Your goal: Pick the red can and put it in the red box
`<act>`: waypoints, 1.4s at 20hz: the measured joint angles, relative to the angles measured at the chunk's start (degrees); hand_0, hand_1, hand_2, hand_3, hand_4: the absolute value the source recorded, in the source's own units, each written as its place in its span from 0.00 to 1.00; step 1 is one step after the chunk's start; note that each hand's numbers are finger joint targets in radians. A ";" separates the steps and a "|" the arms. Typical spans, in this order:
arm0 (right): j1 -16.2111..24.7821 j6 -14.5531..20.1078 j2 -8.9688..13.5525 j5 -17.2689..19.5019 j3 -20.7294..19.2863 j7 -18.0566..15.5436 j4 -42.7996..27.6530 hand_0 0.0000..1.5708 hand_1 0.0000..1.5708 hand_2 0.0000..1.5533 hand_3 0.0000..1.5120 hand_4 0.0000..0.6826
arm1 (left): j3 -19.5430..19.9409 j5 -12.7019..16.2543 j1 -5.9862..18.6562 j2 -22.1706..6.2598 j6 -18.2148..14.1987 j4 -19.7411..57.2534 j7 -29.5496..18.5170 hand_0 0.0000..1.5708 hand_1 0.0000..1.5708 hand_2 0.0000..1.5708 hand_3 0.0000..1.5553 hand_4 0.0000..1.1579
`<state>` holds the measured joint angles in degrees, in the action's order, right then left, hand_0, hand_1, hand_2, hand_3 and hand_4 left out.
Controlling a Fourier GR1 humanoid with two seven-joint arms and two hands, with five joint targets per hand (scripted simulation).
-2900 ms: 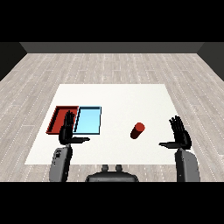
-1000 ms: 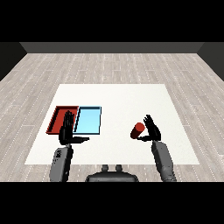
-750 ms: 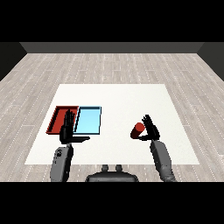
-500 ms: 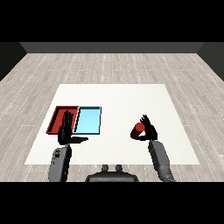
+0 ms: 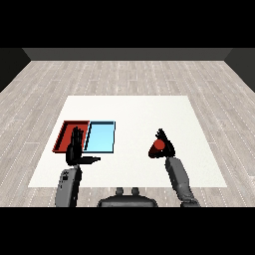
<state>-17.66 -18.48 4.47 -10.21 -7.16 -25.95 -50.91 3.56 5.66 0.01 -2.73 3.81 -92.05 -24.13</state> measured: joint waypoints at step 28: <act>-4.17 17.41 -2.86 6.63 1.89 0.17 4.50 0.93 0.93 0.93 0.91 0.88 | 0.54 -0.43 2.01 -0.07 -0.68 1.31 -0.03 0.00 0.00 0.00 0.00 0.00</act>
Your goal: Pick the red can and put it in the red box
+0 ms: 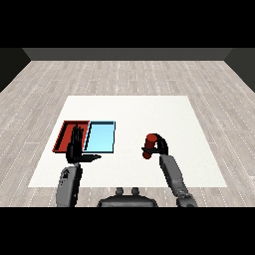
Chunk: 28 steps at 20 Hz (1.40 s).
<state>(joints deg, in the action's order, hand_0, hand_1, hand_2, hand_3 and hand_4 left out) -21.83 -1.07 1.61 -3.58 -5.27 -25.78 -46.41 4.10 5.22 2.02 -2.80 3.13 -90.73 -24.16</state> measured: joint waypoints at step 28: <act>3.87 15.64 -0.79 0.00 18.89 12.68 -34.36 0.92 0.92 0.92 0.92 0.96 | -13.50 -2.75 1.47 2.73 -5.42 -1.81 9.62 0.00 0.00 0.00 0.00 0.00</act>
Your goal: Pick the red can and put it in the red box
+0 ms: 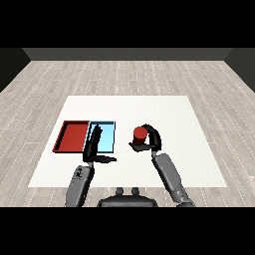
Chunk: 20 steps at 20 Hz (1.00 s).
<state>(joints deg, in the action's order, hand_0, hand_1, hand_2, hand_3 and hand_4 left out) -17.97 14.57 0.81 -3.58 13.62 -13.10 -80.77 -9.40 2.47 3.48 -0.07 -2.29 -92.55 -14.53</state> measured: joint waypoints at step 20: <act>-5.48 13.29 -0.79 -8.20 12.23 -3.63 4.36 0.92 0.92 0.92 0.92 0.93 | -12.05 7.61 10.13 0.06 -9.48 15.93 -1.86 0.00 0.00 0.00 0.00 0.00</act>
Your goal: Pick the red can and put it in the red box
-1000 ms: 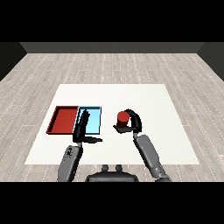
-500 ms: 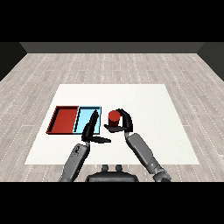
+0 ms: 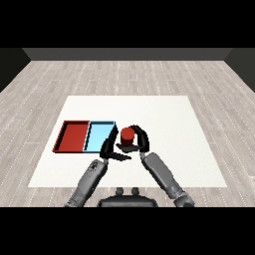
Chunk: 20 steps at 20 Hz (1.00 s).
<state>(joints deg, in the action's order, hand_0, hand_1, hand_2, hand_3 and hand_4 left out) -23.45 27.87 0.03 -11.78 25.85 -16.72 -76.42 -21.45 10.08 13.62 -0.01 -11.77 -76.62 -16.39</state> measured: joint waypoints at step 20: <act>-4.29 4.89 0.17 -5.44 6.50 -0.80 1.13 0.95 0.95 0.93 0.91 0.90 | -5.25 6.80 4.71 -0.17 -2.54 7.06 -3.51 0.00 0.00 0.00 0.00 0.00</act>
<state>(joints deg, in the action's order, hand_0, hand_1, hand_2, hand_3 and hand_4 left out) -27.74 32.76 0.20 -17.22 32.35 -17.53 -75.29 -26.70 16.88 18.32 -0.18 -14.31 -69.56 -19.90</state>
